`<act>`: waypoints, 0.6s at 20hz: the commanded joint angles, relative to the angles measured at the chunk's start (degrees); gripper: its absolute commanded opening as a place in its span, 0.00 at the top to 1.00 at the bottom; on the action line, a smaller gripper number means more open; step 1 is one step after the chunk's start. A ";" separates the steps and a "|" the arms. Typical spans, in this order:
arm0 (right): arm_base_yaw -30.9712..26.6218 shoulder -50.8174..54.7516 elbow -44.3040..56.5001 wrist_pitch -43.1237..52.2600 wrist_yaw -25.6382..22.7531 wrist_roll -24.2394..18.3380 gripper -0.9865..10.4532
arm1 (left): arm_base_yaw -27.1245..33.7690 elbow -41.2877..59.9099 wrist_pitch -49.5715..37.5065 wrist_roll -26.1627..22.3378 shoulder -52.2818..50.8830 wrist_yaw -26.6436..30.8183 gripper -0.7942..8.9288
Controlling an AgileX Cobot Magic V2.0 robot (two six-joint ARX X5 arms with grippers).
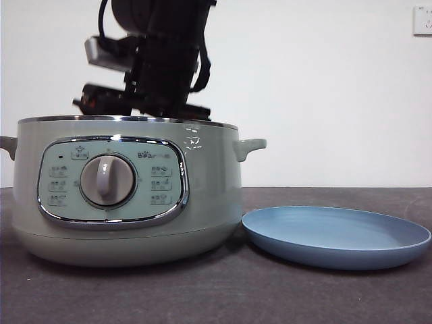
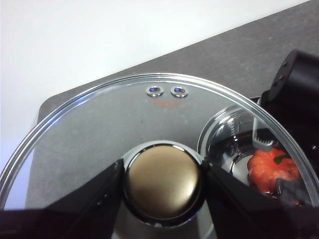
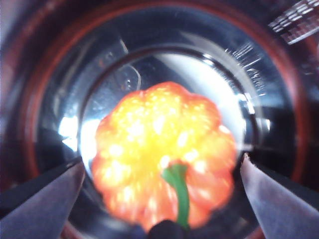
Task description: Take the pumpkin out from the steamer,put the pumpkin in the blue plate,close the lid
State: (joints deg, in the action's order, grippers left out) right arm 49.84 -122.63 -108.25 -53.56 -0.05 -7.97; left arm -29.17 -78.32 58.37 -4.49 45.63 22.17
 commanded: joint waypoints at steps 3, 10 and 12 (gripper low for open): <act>0.22 -0.46 0.04 2.97 -0.39 -0.68 0.91 | -0.02 -0.85 -2.54 -0.22 -0.66 0.46 0.93; -1.60 11.50 0.02 -2.95 -0.52 -0.50 0.92 | -0.02 -0.85 -3.17 -0.22 -0.66 0.31 0.93; -4.24 17.31 0.02 -8.96 -0.50 -0.48 0.92 | -0.02 -0.85 -4.33 -0.22 -0.66 0.28 0.93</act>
State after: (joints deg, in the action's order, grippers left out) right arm 45.21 -104.38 -108.25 -63.57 -0.45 -8.36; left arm -29.17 -78.32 56.90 -4.49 45.63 22.09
